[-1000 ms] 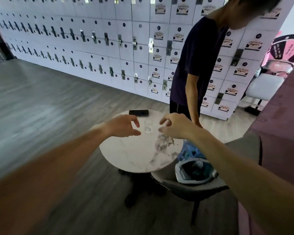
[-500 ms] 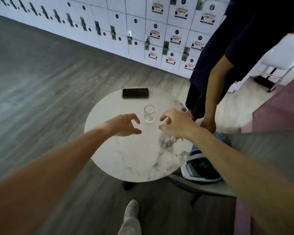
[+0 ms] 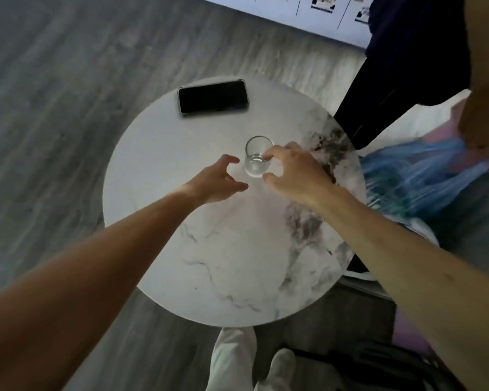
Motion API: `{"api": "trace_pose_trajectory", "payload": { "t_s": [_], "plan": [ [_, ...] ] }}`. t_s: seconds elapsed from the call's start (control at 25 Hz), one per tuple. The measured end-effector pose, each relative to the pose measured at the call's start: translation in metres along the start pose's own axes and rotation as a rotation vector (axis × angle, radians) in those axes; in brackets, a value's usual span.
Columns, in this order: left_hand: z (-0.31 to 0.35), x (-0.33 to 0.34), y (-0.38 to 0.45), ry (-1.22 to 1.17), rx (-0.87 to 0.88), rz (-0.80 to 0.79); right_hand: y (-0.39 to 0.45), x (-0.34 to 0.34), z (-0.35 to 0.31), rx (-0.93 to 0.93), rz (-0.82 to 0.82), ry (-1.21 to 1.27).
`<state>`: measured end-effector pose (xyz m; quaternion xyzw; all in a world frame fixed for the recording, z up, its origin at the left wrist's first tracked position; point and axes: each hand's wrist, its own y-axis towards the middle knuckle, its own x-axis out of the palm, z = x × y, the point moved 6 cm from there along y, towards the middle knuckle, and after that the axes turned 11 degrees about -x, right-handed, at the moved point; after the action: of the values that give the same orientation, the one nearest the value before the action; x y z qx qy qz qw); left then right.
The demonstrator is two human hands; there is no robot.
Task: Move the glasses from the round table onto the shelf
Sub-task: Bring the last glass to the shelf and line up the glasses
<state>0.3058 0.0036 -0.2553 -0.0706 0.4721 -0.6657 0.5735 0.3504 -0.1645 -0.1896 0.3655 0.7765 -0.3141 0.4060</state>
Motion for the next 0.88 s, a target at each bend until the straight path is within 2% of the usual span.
{"api": "trace_pose_trajectory", "payload": {
  "t_s": [0.44, 0.72, 0.88],
  "plan": [
    [0.024, 0.007, 0.015, -0.073, 0.054, -0.03, 0.006, -0.007, -0.01, -0.102, 0.155, -0.014],
    [0.097, -0.01, -0.038, -0.003, 0.208, -0.021, -0.038, -0.086, -0.026, -0.072, 0.298, -0.033],
    [0.153, 0.009, -0.09, 0.056, 0.351, -0.053, -0.101, -0.14, -0.022, -0.026, 0.384, -0.032]
  ]
}}
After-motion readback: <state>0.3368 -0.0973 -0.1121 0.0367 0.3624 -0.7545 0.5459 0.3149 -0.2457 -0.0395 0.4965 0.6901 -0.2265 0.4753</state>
